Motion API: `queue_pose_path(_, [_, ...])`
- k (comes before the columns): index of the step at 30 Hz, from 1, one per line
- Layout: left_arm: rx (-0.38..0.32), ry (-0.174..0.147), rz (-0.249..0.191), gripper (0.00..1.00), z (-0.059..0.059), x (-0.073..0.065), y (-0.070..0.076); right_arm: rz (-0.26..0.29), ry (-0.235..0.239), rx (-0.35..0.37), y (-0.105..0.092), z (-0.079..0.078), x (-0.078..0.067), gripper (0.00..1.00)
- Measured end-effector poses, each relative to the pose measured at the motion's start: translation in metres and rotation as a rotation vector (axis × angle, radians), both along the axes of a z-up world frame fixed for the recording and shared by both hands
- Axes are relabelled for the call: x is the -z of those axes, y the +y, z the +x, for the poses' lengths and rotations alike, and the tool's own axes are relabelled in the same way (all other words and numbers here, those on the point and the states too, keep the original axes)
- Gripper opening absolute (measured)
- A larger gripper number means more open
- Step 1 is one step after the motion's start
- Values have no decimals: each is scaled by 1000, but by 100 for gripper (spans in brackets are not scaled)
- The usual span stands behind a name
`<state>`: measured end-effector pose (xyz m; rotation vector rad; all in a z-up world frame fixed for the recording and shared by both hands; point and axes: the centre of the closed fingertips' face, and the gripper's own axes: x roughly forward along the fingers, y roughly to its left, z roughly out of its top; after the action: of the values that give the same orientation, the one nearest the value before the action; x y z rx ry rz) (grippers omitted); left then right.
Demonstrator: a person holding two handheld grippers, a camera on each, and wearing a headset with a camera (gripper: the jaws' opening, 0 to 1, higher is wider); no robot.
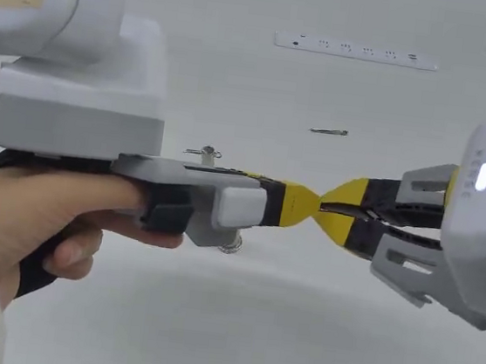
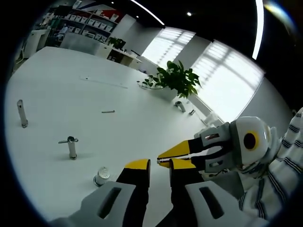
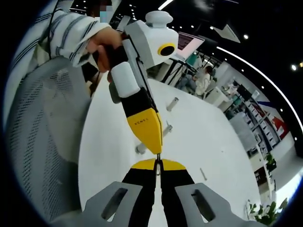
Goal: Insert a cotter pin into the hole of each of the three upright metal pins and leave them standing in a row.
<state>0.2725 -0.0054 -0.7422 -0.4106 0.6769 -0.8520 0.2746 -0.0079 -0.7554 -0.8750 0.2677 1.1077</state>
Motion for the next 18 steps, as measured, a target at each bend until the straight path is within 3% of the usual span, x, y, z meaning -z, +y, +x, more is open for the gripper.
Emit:
queue_pose_path(3, [5, 2, 6, 14, -2, 1, -3, 14, 0, 1, 2, -1, -1, 2])
queue_pose_path(18, [27, -9, 4, 8, -6, 2, -9, -18, -23, -17, 0, -3, 1, 3])
